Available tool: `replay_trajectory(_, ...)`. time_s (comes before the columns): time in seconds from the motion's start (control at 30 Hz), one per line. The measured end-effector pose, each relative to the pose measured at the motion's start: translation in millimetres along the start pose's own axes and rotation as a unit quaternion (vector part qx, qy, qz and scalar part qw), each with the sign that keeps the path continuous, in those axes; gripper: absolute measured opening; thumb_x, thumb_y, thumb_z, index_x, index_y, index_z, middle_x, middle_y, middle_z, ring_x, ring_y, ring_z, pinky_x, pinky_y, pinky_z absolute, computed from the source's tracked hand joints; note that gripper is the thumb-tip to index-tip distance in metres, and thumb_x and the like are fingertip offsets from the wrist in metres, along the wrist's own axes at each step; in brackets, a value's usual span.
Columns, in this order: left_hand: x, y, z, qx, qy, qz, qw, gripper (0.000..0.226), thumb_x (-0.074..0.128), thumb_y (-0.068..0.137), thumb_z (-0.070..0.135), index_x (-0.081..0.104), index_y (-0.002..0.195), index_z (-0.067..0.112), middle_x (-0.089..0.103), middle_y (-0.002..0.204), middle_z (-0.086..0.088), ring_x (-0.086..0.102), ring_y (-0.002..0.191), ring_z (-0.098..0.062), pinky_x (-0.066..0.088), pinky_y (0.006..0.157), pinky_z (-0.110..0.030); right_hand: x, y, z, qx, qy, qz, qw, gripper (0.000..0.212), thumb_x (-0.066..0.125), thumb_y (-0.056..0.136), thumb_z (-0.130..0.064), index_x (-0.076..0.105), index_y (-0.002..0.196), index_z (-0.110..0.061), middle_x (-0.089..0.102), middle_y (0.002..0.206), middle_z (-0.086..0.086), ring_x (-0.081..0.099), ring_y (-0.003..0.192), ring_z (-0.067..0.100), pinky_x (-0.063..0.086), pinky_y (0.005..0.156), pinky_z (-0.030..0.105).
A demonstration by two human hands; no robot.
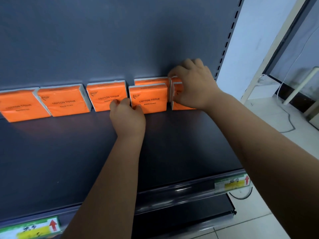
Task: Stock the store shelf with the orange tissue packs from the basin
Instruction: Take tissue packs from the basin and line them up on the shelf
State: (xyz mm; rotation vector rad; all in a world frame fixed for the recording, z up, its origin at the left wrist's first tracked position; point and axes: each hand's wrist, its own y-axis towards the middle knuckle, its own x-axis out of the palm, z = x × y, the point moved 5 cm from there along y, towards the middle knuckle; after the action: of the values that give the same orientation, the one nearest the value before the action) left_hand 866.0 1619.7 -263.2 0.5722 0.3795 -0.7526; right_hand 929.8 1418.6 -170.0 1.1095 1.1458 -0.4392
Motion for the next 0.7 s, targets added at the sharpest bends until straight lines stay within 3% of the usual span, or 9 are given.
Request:
replay_trajectory(0.2, -0.1, -1.3, -1.3, -0.022, -0.003, 0.003, 1.000, 0.023, 0.068, 0.095, 0.024, 0.070, 0.107, 0.005, 0.054, 0.130, -0.018, 0.054, 0.112, -0.034, 0.034, 0.085, -0.029, 12.5, -4.4, 13.5, 0.027, -0.014, -0.048, 0.998, 0.065, 0.070, 0.080, -0.026, 0.051, 0.142, -0.022, 0.052, 0.132, 0.007, 0.046, 0.122, 0.034, 0.042, 0.092, 0.043)
replay_trajectory(0.33, -3.5, -0.6, 2.6, -0.034, -0.010, 0.013, 0.999, 0.020, 0.069, 0.094, 0.021, 0.066, 0.103, 0.003, 0.061, 0.117, -0.018, 0.050, 0.091, -0.023, 0.028, 0.073, -0.022, 17.1, -6.8, 15.7, 0.018, -0.044, -0.055, 0.997, 0.061, 0.068, 0.082, -0.025, 0.053, 0.141, -0.019, 0.052, 0.132, 0.008, 0.049, 0.120, 0.034, 0.043, 0.089, 0.043)
replay_trajectory(0.4, -1.8, -0.5, 5.7, -0.021, -0.016, -0.001, 1.000, 0.013, 0.067, 0.095, 0.017, 0.064, 0.097, 0.005, 0.066, 0.105, -0.014, 0.049, 0.084, -0.019, 0.028, 0.065, -0.026, 17.1, -8.5, 19.7, 0.016, -0.055, -0.053, 0.997, 0.059, 0.068, 0.082, -0.022, 0.054, 0.139, -0.020, 0.052, 0.132, 0.008, 0.050, 0.119, 0.035, 0.044, 0.089, 0.044)
replay_trajectory(0.57, 0.8, -3.2, 14.3, 0.001, -0.035, -0.022, 0.999, 0.006, 0.066, 0.094, 0.012, 0.064, 0.093, 0.006, 0.061, 0.090, -0.004, 0.051, 0.084, -0.018, 0.028, 0.065, -0.025, 15.8, -10.9, 31.7, 0.016, -0.061, -0.045, 0.997, 0.060, 0.070, 0.080, -0.026, 0.055, 0.138, -0.020, 0.054, 0.129, 0.008, 0.051, 0.117, 0.036, 0.046, 0.090, 0.047)
replay_trajectory(0.7, 1.2, -3.4, 14.3, -0.004, -0.042, -0.016, 0.999, 0.008, 0.066, 0.095, 0.014, 0.065, 0.094, 0.006, 0.060, 0.089, -0.001, 0.051, 0.085, -0.017, 0.031, 0.068, -0.025, 13.1, -15.6, 24.2, -0.015, -0.046, -0.003, 0.999, 0.064, 0.068, 0.077, -0.042, 0.057, 0.137, -0.025, 0.057, 0.129, 0.004, 0.049, 0.120, 0.034, 0.040, 0.098, 0.045)
